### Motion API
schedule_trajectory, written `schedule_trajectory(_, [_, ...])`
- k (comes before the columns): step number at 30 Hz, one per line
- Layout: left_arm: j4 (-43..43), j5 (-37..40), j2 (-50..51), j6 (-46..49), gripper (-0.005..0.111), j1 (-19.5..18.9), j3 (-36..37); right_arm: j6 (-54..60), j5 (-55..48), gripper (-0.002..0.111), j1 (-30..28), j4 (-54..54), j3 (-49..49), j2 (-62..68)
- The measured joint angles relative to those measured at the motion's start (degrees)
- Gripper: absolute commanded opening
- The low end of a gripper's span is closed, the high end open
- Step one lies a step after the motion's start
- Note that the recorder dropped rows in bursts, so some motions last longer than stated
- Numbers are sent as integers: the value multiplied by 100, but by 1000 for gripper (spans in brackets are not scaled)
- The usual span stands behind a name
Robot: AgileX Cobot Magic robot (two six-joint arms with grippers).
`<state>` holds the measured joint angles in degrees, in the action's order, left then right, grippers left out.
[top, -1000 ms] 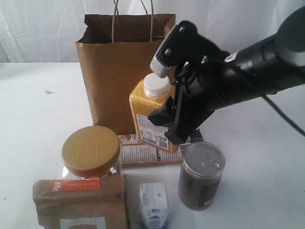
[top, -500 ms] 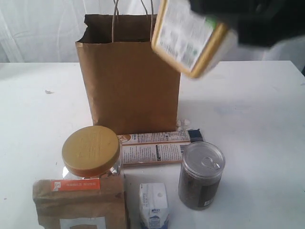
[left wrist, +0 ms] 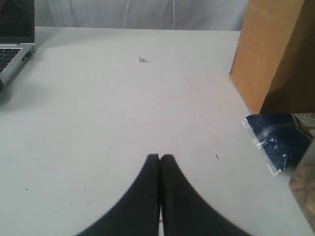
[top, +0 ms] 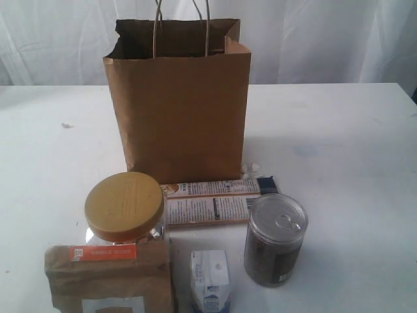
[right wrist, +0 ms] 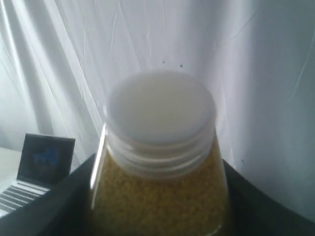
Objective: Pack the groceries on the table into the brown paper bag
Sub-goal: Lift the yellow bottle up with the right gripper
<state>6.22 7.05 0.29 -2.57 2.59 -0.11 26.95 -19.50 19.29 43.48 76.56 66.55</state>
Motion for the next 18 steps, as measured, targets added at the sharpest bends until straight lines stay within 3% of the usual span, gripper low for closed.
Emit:
schedule_trajectory(7, [0,0,0,0,0,0,0,0,-25,0,-70,510,1025,722])
schedule_trajectory(12, [0,0,0,0,0,0,0,220,-44,0,-70,1078,1209,1329])
schedule_trajectory(18, [0,0,0,0,0,0,0,1470,-250,0,-83,1748,1198,1624])
